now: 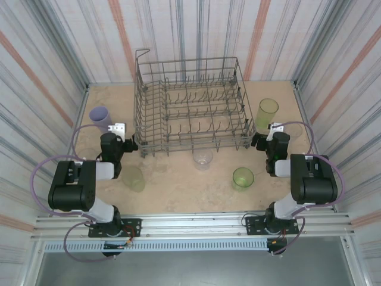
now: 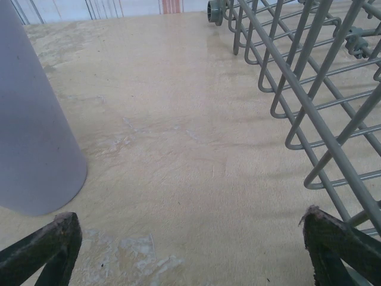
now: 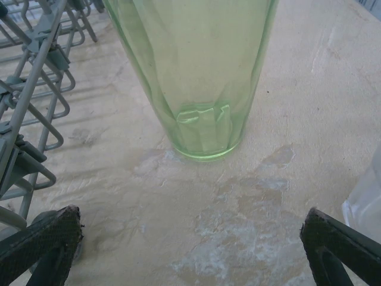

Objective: Load the cups into the dish rack

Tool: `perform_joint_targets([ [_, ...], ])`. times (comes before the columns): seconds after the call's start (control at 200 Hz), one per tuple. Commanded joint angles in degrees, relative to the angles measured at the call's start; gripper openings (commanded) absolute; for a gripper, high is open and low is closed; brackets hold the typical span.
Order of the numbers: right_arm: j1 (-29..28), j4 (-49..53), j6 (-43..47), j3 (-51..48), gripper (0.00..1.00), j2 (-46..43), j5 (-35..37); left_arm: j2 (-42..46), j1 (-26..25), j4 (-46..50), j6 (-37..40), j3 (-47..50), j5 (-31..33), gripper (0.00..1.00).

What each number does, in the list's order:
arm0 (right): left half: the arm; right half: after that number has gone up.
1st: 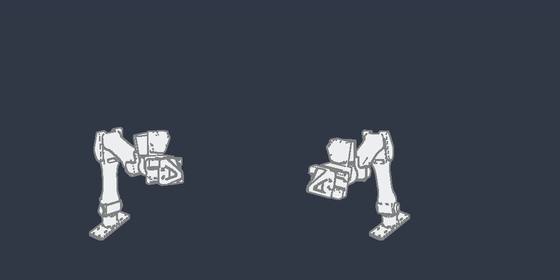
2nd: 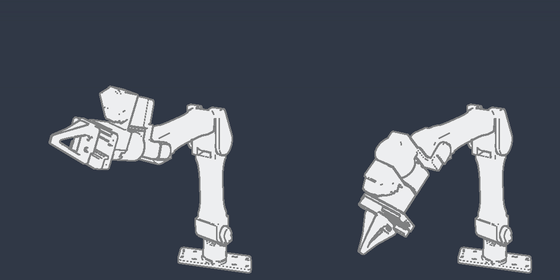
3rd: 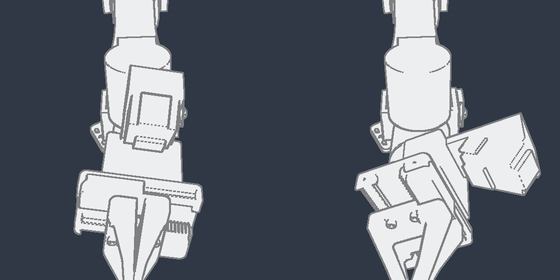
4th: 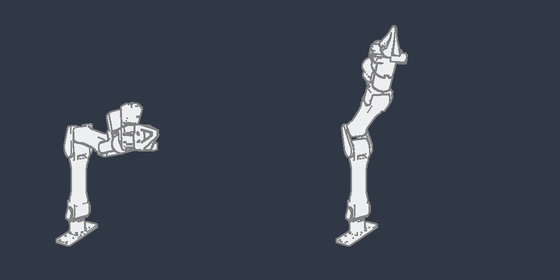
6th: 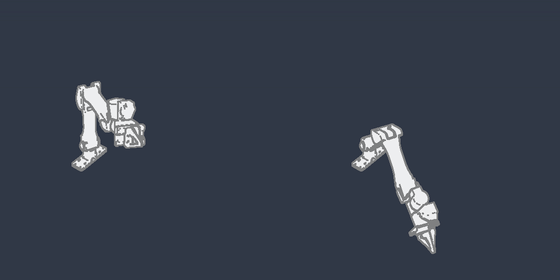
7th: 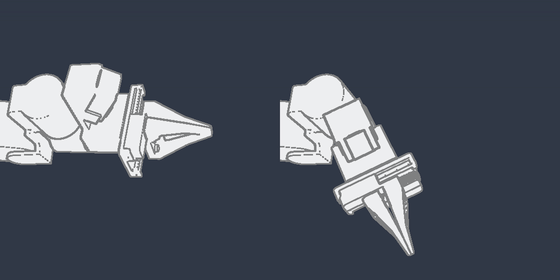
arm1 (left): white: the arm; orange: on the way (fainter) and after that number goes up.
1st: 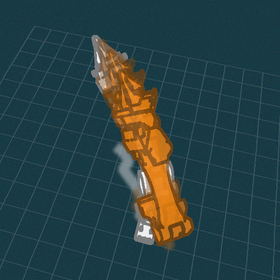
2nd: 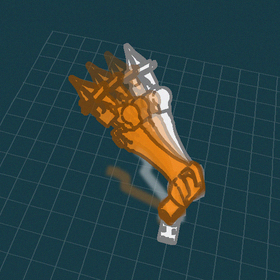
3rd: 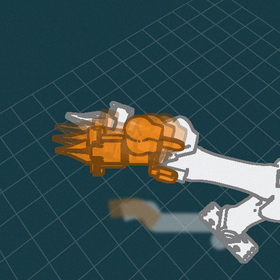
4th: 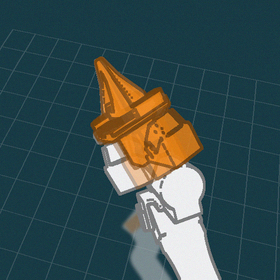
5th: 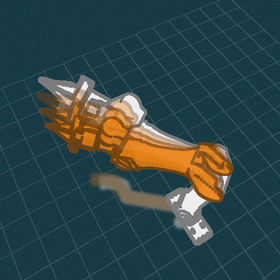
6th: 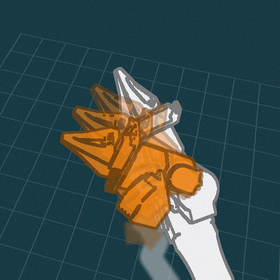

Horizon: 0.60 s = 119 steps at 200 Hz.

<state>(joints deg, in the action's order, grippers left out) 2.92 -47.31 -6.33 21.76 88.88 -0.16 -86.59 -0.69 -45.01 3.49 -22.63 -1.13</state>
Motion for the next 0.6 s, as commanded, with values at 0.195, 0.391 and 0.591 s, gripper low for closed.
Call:
perform_joint_targets([
  [0.195, -0.27, 0.20, 1.36, 1.20, 0.99, -0.29, -1.32, 0.19, -0.05, 0.10, 0.89, -1.01, -2.01, 0.99],
  [0.391, -0.28, 0.20, 1.39, 1.15, 0.99, -0.33, -1.40, 0.12, 0.62, 0.01, 0.40, -1.01, -3.54, 0.99],
  [0.591, -0.19, 0.20, 1.32, 1.13, 0.99, -0.31, -1.44, 0.11, 0.67, 0.10, 0.52, -1.00, -3.51, 0.99],
])
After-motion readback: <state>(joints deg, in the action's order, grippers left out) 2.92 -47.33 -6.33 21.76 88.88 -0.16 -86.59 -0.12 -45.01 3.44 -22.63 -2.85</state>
